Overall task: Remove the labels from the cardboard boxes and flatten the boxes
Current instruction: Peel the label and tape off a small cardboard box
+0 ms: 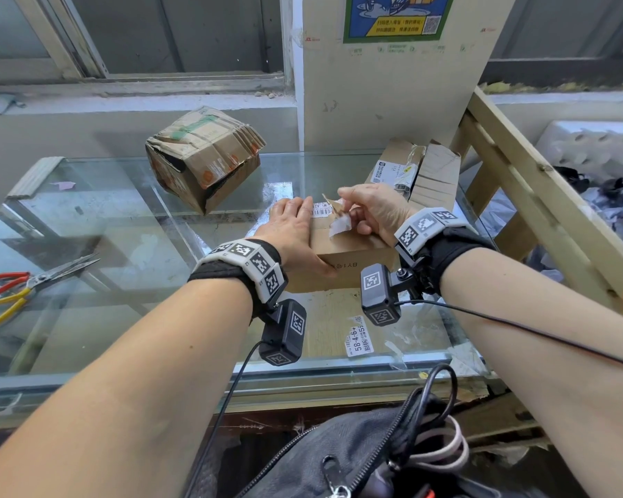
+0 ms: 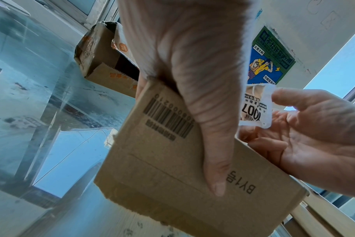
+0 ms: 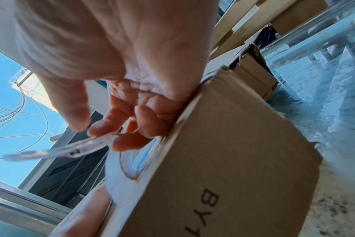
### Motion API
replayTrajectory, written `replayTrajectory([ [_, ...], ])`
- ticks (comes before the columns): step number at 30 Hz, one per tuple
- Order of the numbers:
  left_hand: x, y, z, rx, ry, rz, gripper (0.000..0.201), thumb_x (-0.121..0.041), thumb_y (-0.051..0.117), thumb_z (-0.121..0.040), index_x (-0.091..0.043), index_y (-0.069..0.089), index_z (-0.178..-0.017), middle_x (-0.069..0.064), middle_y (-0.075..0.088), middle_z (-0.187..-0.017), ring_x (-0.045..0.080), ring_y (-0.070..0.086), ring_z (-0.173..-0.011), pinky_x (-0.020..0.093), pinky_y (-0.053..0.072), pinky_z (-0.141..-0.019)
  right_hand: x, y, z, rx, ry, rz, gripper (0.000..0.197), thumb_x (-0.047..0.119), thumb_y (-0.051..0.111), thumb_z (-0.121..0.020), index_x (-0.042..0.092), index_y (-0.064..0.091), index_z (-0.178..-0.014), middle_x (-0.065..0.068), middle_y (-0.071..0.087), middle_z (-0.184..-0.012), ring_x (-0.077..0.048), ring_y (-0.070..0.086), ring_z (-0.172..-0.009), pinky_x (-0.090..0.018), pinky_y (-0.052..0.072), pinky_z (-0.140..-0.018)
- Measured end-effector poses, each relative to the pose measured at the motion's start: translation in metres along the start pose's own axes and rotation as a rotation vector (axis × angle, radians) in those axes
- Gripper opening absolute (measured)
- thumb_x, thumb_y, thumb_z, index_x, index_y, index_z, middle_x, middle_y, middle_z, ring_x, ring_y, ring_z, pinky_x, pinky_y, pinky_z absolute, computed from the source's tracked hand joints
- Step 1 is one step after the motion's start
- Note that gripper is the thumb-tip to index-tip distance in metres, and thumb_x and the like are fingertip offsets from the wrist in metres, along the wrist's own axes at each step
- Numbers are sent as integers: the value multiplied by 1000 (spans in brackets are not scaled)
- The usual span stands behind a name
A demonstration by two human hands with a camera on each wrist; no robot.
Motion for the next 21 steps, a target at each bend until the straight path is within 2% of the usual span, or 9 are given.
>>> replayTrajectory([
  [2,0,0,-1,4,1,-2,136,-67,77,-59,-16,-5,-154,2,3,-161,25,-6,-148,41,7,-119,2,1,4,1,-29,68,36,28,63,-90,13,55,-58,-3,51,-52,-12,37,-37,-18,23,-32],
  [3,0,1,-1,5,3,-4,136,-68,77,-59,-16,-5,-154,2,3,-161,26,-7,-148,41,6,-119,4,2,5,-2,-46,100,36,27,63,-90,11,53,-60,-3,50,-51,-8,39,-33,-16,23,-30],
  [6,-1,1,-1,7,11,-6,136,-69,77,-59,-15,-5,-154,4,3,-161,27,-7,-148,41,4,-119,7,4,9,-29,-98,201,32,21,70,-85,8,52,-63,-5,49,-55,-2,39,-31,-12,26,-32],
  [10,-2,0,1,5,9,-3,134,-67,77,-61,-15,-5,-154,3,3,-161,26,-7,-148,40,5,-119,7,3,9,-72,-157,225,33,9,78,-75,11,50,-59,-2,52,-57,-1,44,-41,-12,36,-43],
  [12,-2,0,1,5,5,-5,134,-67,77,-61,-15,-5,-154,3,3,-161,26,-7,-148,41,5,-119,8,4,10,-75,-174,252,34,8,80,-72,13,48,-60,-2,52,-61,-6,47,-51,-12,38,-46],
  [14,-1,0,0,7,4,-6,134,-66,77,-61,-16,-5,-154,3,3,-161,26,-7,-148,41,6,-119,8,3,9,-102,-191,287,34,10,84,-68,15,50,-66,-2,54,-68,-13,52,-64,-18,45,-55],
  [17,-2,0,1,5,6,-8,134,-66,77,-61,-16,-5,-154,2,3,-161,25,-7,-148,41,7,-119,8,1,9,-155,-204,369,39,17,87,-63,15,53,-81,0,58,-81,-13,56,-76,-25,50,-72],
  [19,-2,0,2,4,6,-5,133,-65,77,-62,-16,-5,-154,2,3,-161,25,-7,-148,42,8,-119,9,1,10,-171,-213,406,44,19,88,-63,11,55,-92,0,59,-86,-12,56,-80,-26,51,-76],
  [21,-2,-1,3,21,8,23,131,-64,77,-63,-16,-4,-154,2,2,-161,24,-8,-148,42,7,-119,10,2,10,-169,-219,428,44,18,87,-64,9,58,-96,0,60,-87,-12,57,-81,-27,51,-77],
])
Point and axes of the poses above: each hand's wrist, its own z-axis away from the middle knuckle, its own y-axis out of the palm, x = y × z, the point moved 7 cm from there along -z, towards the middle knuckle
